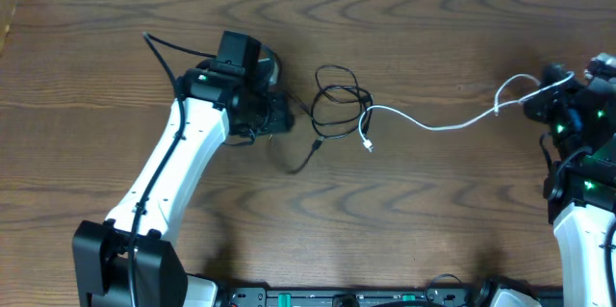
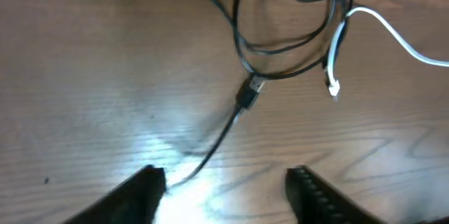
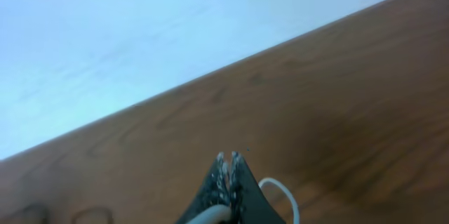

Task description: Untangle cables

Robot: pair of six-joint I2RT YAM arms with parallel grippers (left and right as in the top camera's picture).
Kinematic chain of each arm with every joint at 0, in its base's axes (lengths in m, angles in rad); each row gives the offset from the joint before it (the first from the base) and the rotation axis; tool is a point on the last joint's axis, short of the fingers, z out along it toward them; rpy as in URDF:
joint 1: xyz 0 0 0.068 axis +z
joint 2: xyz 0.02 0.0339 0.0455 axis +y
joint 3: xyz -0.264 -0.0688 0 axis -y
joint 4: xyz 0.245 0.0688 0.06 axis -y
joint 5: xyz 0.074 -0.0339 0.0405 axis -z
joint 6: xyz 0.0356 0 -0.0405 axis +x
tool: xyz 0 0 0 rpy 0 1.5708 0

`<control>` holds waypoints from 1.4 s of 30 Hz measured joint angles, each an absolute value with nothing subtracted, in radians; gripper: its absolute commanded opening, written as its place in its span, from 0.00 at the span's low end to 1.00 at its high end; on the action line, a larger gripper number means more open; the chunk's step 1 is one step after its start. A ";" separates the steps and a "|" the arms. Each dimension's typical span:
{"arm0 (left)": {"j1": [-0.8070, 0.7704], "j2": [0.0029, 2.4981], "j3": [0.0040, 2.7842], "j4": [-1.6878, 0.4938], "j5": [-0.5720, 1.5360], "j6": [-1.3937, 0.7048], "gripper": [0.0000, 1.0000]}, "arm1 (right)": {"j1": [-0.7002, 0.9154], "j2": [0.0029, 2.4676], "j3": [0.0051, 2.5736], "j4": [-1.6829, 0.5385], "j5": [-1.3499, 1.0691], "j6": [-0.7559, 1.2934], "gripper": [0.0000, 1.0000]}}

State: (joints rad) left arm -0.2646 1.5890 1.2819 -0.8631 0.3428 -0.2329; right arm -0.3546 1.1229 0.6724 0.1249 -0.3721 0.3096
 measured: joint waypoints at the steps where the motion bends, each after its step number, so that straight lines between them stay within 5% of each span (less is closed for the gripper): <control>1: -0.274 1.589 1.282 -0.848 0.342 -0.234 0.67 | -0.354 1.123 0.672 0.090 -0.391 0.307 0.01; 10: -0.407 1.595 1.280 -0.666 0.342 -0.235 0.66 | -0.347 1.123 0.672 -0.162 -0.458 0.303 0.01; 26: -0.572 1.918 1.279 -0.365 0.342 -0.242 0.60 | -0.290 1.123 0.672 -0.199 -0.495 0.302 0.01; 39: -0.574 2.007 1.279 -0.348 0.342 -0.243 0.59 | -0.289 1.123 0.672 -0.219 -0.498 0.302 0.01; 42: -0.574 2.007 1.279 -0.356 0.342 -0.247 0.50 | -0.289 1.123 0.672 -0.220 -0.498 0.302 0.01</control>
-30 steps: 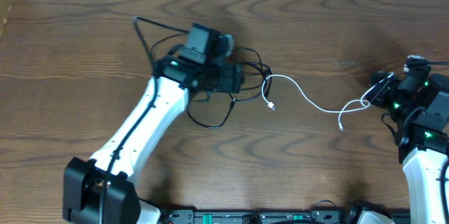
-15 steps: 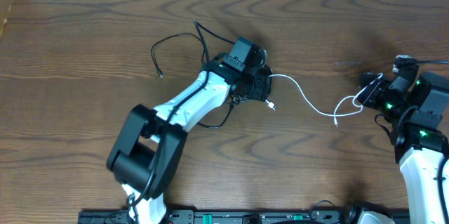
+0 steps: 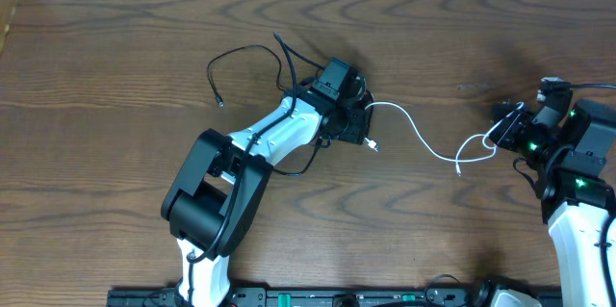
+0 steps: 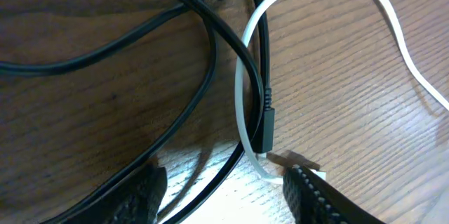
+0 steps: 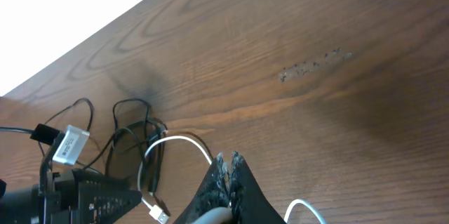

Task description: Untangle cables

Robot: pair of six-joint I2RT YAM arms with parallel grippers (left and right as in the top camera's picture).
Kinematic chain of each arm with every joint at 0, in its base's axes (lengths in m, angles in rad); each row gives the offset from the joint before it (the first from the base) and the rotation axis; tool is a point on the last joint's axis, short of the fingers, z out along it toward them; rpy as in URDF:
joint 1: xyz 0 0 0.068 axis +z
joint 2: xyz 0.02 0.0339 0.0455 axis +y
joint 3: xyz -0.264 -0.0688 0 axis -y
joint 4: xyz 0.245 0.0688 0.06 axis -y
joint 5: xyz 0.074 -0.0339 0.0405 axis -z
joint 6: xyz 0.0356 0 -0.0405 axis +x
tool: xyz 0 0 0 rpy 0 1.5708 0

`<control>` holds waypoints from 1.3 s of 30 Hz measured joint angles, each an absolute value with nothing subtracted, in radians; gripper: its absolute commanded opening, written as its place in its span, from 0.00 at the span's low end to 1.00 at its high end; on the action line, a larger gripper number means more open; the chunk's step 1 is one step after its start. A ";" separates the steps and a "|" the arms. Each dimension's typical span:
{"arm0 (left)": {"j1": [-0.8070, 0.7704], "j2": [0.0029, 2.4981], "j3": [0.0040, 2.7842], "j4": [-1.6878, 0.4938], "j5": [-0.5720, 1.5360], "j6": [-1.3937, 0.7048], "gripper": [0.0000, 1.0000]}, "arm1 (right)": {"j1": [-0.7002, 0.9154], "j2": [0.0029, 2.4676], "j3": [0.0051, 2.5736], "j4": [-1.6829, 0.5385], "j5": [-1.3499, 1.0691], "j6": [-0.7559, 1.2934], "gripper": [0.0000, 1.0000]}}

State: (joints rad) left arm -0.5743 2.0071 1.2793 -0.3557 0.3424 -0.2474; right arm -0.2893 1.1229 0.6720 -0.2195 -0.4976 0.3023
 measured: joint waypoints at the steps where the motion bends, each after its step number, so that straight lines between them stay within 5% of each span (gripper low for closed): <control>1: -0.574 2.007 1.279 -0.361 0.342 -0.248 0.46 | -0.289 1.123 0.672 -0.220 -0.498 0.302 0.01; 10: -0.615 2.004 1.282 -0.521 0.358 -0.250 0.37 | -0.289 1.123 0.672 -0.220 -0.498 0.302 0.01; 15: -0.659 2.003 1.283 -0.603 0.365 -0.236 0.08 | -0.289 1.123 0.672 -0.222 -0.498 0.301 0.01; 30: -0.689 1.948 1.279 -0.685 0.443 -0.196 0.07 | -0.289 1.123 0.672 -0.248 -0.469 0.299 0.01; 39: -0.603 1.631 1.278 -0.749 0.567 -0.152 0.07 | -0.295 1.125 0.672 -0.468 0.028 0.432 0.01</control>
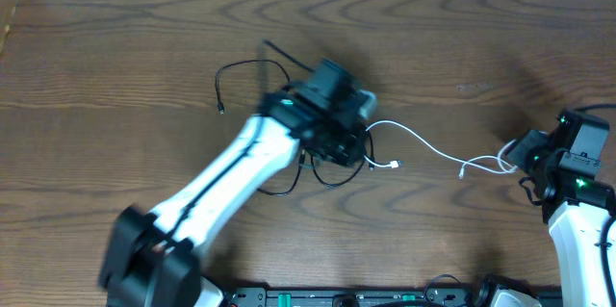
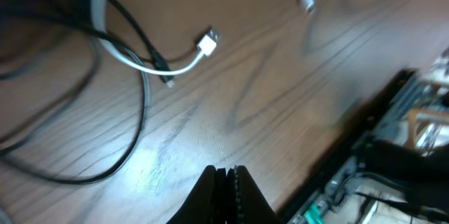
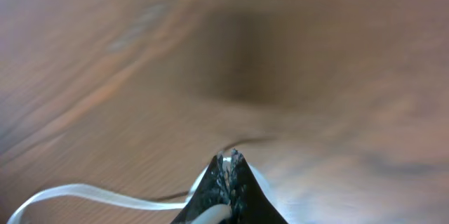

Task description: Untangle cables

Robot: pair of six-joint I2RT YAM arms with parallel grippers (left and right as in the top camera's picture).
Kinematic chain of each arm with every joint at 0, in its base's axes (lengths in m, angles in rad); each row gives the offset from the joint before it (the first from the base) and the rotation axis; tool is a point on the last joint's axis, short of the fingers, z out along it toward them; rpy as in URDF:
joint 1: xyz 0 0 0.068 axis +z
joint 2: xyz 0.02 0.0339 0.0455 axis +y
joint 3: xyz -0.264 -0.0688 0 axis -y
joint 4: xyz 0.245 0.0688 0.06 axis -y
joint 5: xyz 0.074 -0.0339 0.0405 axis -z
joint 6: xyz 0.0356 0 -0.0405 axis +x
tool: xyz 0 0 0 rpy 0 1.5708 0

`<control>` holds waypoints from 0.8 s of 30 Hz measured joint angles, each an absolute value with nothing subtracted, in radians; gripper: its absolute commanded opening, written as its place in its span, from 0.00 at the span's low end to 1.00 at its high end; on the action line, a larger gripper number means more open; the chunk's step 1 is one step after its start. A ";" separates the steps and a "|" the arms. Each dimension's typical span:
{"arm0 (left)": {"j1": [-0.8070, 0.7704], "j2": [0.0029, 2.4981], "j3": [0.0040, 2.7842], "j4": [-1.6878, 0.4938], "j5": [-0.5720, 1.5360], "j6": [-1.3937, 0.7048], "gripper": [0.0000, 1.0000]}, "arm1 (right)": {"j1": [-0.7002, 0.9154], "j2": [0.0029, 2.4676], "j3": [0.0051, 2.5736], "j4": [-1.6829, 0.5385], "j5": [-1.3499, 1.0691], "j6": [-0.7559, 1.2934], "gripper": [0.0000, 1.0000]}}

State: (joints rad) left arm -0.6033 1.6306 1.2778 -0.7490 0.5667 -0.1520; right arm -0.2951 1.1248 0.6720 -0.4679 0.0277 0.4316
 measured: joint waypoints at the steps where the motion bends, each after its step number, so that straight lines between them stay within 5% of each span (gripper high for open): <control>1: -0.576 1.605 1.278 -0.757 0.566 -0.152 0.08 | -0.299 1.126 0.672 -0.470 0.060 0.443 0.01; 4: -0.492 1.553 1.278 -0.762 0.561 -0.149 0.16 | -0.311 1.129 0.672 -0.459 0.101 0.464 0.02; 5: -0.467 1.545 1.278 -0.762 0.557 -0.146 0.17 | -0.313 1.130 0.672 -0.445 0.094 0.466 0.09; 8: -0.420 1.542 1.278 -0.761 0.546 -0.145 0.31 | -0.319 1.131 0.672 -0.385 0.012 0.459 0.60; 13: -0.418 1.564 1.278 -0.754 0.544 -0.157 0.33 | -0.319 1.131 0.672 -0.286 -0.210 0.397 0.94; 24: -0.424 1.702 1.278 -0.748 0.544 -0.186 0.33 | -0.319 1.133 0.672 -0.411 -0.447 0.326 0.99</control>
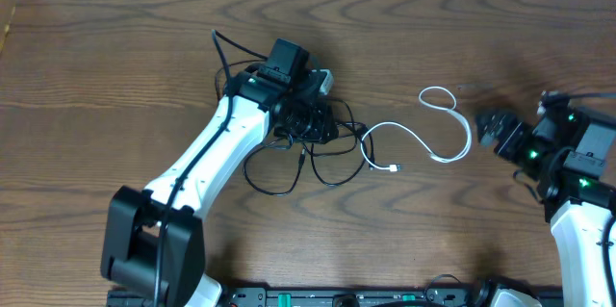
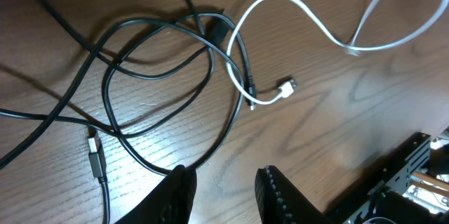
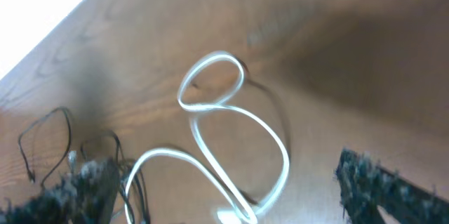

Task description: Untangle cables

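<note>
A black cable (image 1: pixel 289 153) lies in tangled loops at mid-table, its plug (image 2: pixel 94 159) on the wood. A white cable (image 1: pixel 452 129) curls to its right. The white cable's plug end (image 2: pixel 284 87) crosses the black loops (image 2: pixel 161 38). My left gripper (image 1: pixel 313 126) hovers over the tangle. In its wrist view my left gripper (image 2: pixel 224 196) is open with nothing in it. My right gripper (image 1: pixel 496 132) is open beside the white curl (image 3: pixel 238 122) and holds nothing.
The wooden table (image 1: pixel 115 57) ends at a white wall along the far edge. A black rail with electronics (image 1: pixel 385 297) runs along the front edge and shows in the left wrist view (image 2: pixel 400 175).
Both grippers have opened. The white cable has left my right gripper and lies curled on the table. My left gripper has moved back and left over the black tangle.
My right gripper first held the white cable stretched to the far right, with my left gripper open by the black cable. Then my left gripper stood open over the tangle, then shut above it. Now both are open and the cables lie loose.
</note>
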Robot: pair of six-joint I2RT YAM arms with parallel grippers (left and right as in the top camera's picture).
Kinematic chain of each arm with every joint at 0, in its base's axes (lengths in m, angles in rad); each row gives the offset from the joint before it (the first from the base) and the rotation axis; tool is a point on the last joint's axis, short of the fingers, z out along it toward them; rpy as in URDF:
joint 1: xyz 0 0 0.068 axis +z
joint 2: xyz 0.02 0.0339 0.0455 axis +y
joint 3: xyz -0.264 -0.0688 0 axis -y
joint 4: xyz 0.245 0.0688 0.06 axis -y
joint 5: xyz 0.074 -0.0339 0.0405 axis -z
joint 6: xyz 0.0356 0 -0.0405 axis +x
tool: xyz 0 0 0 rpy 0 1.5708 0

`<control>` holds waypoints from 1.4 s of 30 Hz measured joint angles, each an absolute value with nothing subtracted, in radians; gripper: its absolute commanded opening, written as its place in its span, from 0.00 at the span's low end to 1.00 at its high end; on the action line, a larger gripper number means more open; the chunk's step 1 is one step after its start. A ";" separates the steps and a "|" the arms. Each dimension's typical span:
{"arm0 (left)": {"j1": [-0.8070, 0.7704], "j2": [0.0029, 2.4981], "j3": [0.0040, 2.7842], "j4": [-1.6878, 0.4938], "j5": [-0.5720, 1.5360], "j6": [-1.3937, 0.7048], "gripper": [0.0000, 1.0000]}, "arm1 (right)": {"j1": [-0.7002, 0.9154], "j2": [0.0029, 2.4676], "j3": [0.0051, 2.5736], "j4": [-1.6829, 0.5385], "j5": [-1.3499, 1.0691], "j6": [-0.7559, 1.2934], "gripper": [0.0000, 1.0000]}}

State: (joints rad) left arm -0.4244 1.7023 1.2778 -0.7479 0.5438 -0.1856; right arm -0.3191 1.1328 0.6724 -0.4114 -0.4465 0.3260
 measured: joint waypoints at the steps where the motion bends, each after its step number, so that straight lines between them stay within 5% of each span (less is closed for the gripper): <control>1: -0.424 1.711 1.278 -0.748 0.544 -0.187 0.33 | -0.319 1.138 0.672 -0.468 -0.433 0.336 0.99; 6: -0.425 1.725 1.278 -0.735 0.544 -0.193 0.34 | -0.319 1.190 0.671 -0.619 -0.341 0.376 0.99; 42: -0.546 1.991 1.278 -0.406 0.419 -0.768 0.34 | -0.319 1.203 0.671 -0.513 -0.543 0.399 0.91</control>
State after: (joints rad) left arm -0.5457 1.9911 1.2778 -0.4061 0.4191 -0.7685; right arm -0.3187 1.2026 0.6712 -0.5129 -0.5426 0.3988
